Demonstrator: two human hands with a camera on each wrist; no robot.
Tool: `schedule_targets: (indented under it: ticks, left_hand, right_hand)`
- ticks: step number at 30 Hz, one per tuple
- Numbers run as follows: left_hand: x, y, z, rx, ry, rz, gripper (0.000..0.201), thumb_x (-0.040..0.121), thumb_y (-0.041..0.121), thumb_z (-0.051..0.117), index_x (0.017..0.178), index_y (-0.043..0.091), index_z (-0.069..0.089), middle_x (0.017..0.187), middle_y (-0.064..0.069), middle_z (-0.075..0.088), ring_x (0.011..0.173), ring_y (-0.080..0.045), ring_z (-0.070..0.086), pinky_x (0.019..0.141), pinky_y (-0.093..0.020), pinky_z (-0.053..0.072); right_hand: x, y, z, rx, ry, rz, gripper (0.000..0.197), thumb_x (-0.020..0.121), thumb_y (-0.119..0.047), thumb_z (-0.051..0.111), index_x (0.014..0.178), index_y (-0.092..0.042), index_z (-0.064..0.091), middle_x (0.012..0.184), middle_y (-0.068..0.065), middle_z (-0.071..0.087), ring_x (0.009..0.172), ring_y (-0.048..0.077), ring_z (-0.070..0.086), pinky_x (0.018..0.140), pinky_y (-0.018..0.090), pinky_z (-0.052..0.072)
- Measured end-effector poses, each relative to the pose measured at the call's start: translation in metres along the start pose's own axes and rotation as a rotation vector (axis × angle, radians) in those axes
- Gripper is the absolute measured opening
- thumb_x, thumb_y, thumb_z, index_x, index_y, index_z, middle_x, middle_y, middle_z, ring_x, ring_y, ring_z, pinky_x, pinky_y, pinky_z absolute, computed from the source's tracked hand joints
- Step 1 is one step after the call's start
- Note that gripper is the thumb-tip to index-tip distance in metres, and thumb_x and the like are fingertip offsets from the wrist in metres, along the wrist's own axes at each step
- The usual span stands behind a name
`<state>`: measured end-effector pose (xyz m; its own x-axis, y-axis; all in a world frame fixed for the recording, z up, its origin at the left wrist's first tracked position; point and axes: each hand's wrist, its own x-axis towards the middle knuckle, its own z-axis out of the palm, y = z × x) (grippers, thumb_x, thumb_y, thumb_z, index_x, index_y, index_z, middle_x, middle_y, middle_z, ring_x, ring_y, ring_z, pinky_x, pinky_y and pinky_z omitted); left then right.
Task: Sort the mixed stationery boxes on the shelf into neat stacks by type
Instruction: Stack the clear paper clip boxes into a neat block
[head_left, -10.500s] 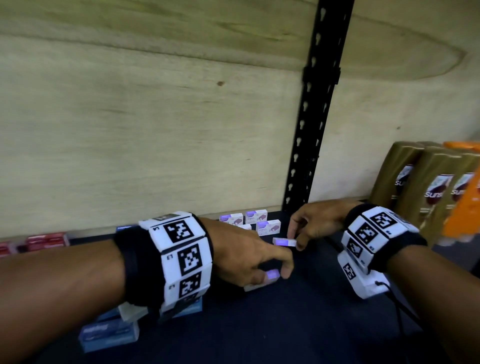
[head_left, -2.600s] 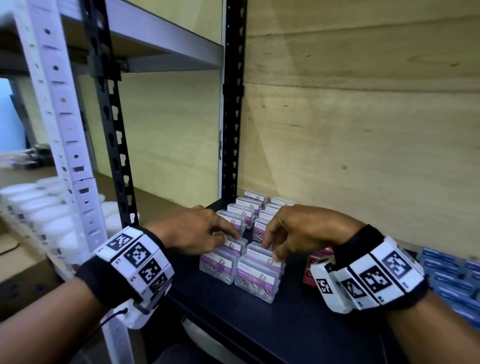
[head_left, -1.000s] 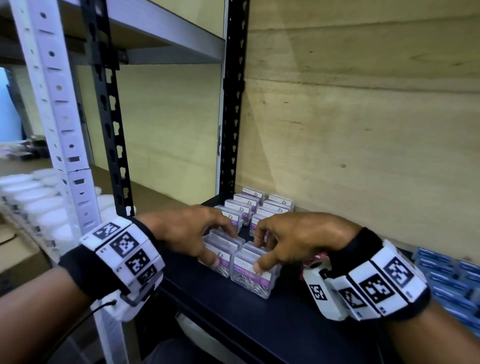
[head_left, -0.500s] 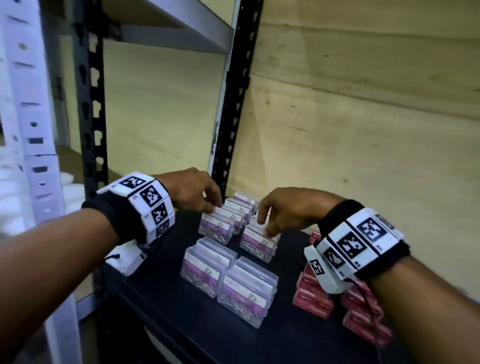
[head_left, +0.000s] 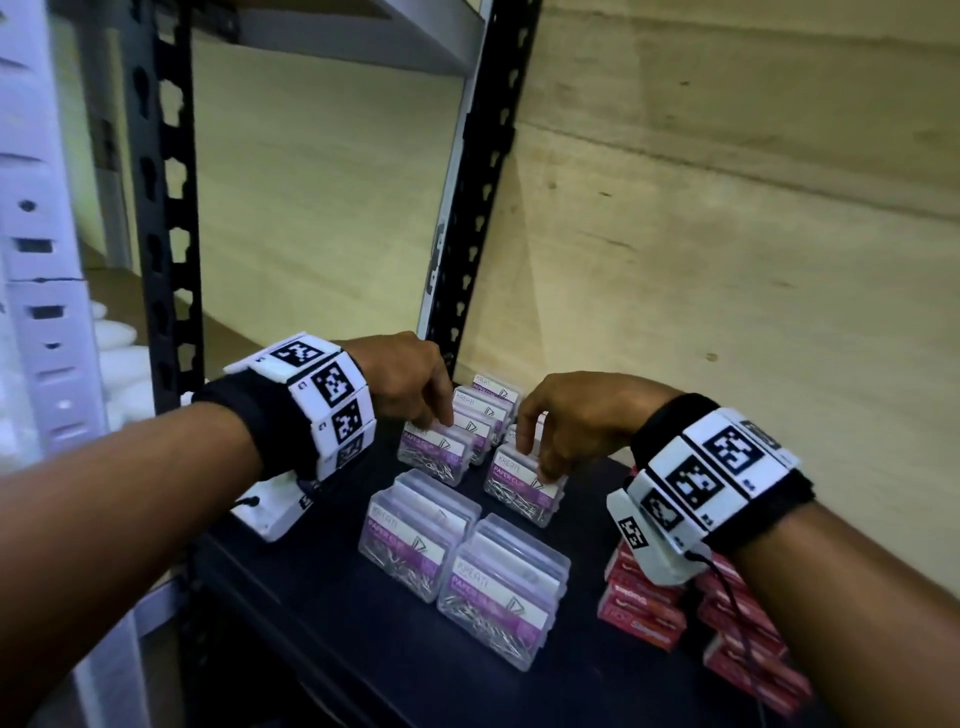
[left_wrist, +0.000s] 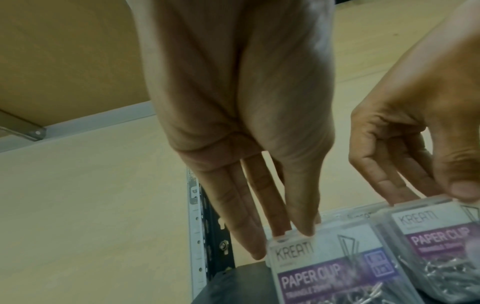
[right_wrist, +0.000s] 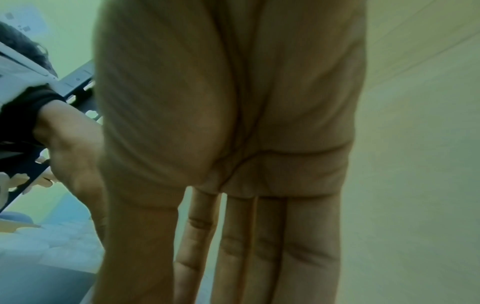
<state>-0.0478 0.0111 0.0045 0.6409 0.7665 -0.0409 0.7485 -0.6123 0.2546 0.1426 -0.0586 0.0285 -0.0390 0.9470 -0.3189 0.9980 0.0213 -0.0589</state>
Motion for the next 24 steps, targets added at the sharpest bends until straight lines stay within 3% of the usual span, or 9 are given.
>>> schedule_targets:
  ticks: [9,16,24]
  left_hand:
    - [-0.008,0.016,-0.001,0.011,-0.048,-0.017,0.020,0.085,0.018,0.073,0.101,0.029,0.077,0.101,0.016,0.072,0.091,0.002,0.062,0.079,-0.015,0.041]
    - [-0.021,0.031,-0.001,0.045,-0.095,0.008,0.019,0.086,0.020,0.073,0.101,0.030,0.076,0.099,0.017,0.073,0.088,0.004,0.062,0.083,-0.013,0.043]
    - [-0.035,0.037,0.000,0.071,-0.130,0.017,0.019,0.087,0.029,0.071,0.105,0.033,0.075,0.100,0.021,0.070,0.094,0.002,0.063,0.087,-0.018,0.047]
  right_hand:
    - [-0.012,0.000,0.001,0.071,-0.047,-0.020,0.025,0.079,-0.007,0.081,0.099,-0.017,0.071,0.094,0.009,0.077,0.087,0.024,0.075,0.081,0.035,0.061]
    - [-0.028,-0.001,0.009,0.074,-0.012,-0.050,0.022,0.079,-0.009,0.080,0.091,-0.023,0.069,0.093,0.007,0.077,0.081,0.020,0.073,0.078,0.032,0.060]
    - [-0.048,-0.006,0.014,-0.004,0.053,-0.074,0.031,0.080,-0.019,0.081,0.109,-0.025,0.072,0.102,0.000,0.073,0.089,0.015,0.070,0.083,0.030,0.056]
